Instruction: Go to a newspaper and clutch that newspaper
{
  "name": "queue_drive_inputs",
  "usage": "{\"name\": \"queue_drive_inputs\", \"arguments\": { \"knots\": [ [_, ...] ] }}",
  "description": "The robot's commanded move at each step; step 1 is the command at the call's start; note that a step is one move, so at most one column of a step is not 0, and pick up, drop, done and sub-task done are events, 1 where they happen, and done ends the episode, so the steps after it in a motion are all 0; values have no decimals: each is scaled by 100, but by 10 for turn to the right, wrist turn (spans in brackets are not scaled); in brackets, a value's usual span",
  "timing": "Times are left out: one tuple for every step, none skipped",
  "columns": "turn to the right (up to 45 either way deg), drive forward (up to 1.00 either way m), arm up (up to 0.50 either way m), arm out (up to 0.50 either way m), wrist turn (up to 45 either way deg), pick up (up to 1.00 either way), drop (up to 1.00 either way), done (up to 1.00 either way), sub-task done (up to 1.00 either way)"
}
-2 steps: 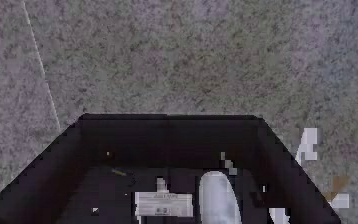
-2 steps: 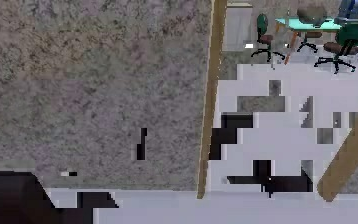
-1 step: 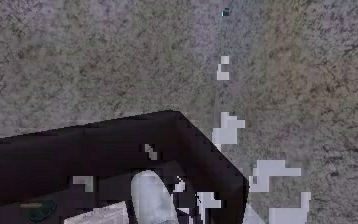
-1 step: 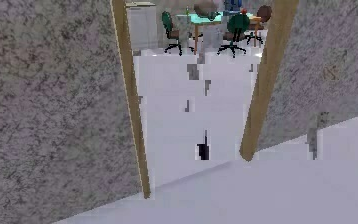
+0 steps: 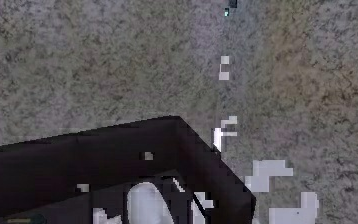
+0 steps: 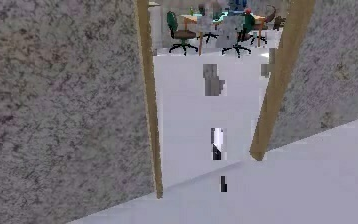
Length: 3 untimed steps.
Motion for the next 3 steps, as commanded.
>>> {"name": "queue_drive_inputs", "arguments": {
  "knots": [
    [-450, 0, 0, 0, 0, 0, 0, 0, 0],
    [-450, 0, 0, 0, 0, 0, 0, 0, 0],
    [-270, 0, 0, 0, 0, 0, 0, 0, 0]
  ]
}}
